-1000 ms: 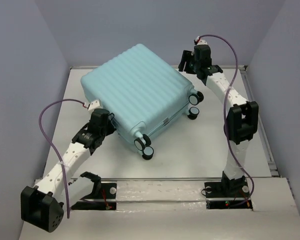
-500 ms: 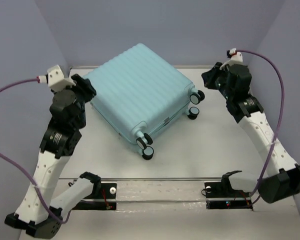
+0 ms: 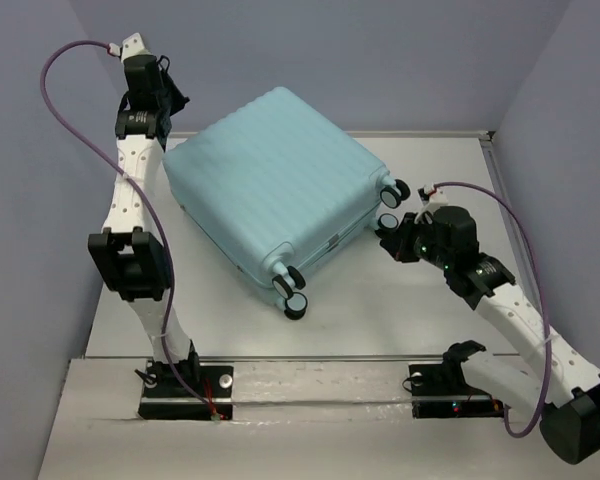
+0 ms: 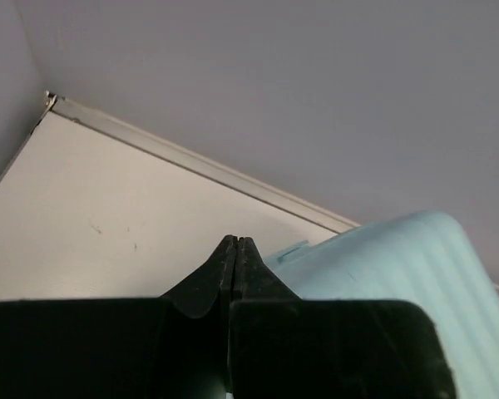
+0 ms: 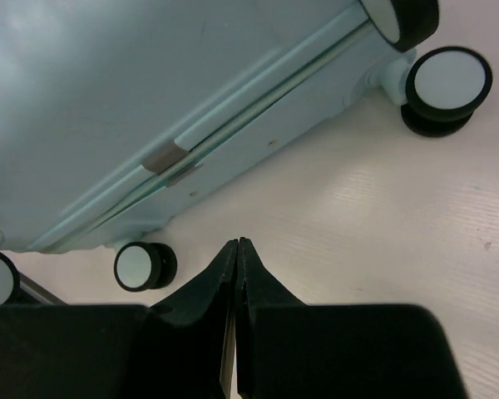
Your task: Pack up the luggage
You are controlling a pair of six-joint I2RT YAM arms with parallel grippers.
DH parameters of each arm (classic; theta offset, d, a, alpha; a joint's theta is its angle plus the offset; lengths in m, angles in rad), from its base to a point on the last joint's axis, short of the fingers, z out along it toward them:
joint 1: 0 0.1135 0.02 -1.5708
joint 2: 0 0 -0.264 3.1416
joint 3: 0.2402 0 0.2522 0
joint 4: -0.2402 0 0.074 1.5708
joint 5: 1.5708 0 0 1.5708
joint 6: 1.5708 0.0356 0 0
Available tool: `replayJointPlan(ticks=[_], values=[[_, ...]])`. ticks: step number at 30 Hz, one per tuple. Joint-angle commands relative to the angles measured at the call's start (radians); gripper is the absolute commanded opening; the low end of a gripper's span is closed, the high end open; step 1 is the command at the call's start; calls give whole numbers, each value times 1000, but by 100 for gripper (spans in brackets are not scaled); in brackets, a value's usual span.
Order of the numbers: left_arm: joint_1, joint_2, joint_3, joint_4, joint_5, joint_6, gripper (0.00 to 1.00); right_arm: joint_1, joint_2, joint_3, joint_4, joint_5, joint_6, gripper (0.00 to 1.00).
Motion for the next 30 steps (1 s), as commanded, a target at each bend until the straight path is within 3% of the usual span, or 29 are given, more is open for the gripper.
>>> replayJointPlan(ticks=[1, 4, 8, 13, 17, 19, 21, 24, 29, 30], values=[[95, 93, 170, -122, 138, 1, 6, 33, 65, -11, 65, 13, 8, 7], [131, 206, 259, -158, 199, 5, 6, 33, 163, 27, 121, 89, -12, 7], [154, 312, 250, -138, 252, 18, 6, 33, 337, 98, 161, 148, -27, 7], [156, 433, 283, -162, 278, 73, 6, 33, 410, 155, 197, 168, -26, 7], [151, 525, 271, -135, 438, 64, 6, 33, 467, 204, 197, 193, -32, 7], [130, 521, 199, -78, 476, 68, 6, 33, 506, 239, 201, 193, -35, 7], [110, 464, 140, -54, 412, 81, 6, 33, 536, 267, 202, 188, -40, 7], [90, 268, -244, 229, 393, 15, 6, 23, 580, 327, 207, 208, -63, 7], [83, -4, -618, 385, 358, -160, 6, -29, 678, 475, 223, 93, -70, 7], [80, -52, -778, 466, 352, -184, 6, -29, 724, 545, 222, 66, -81, 7]])
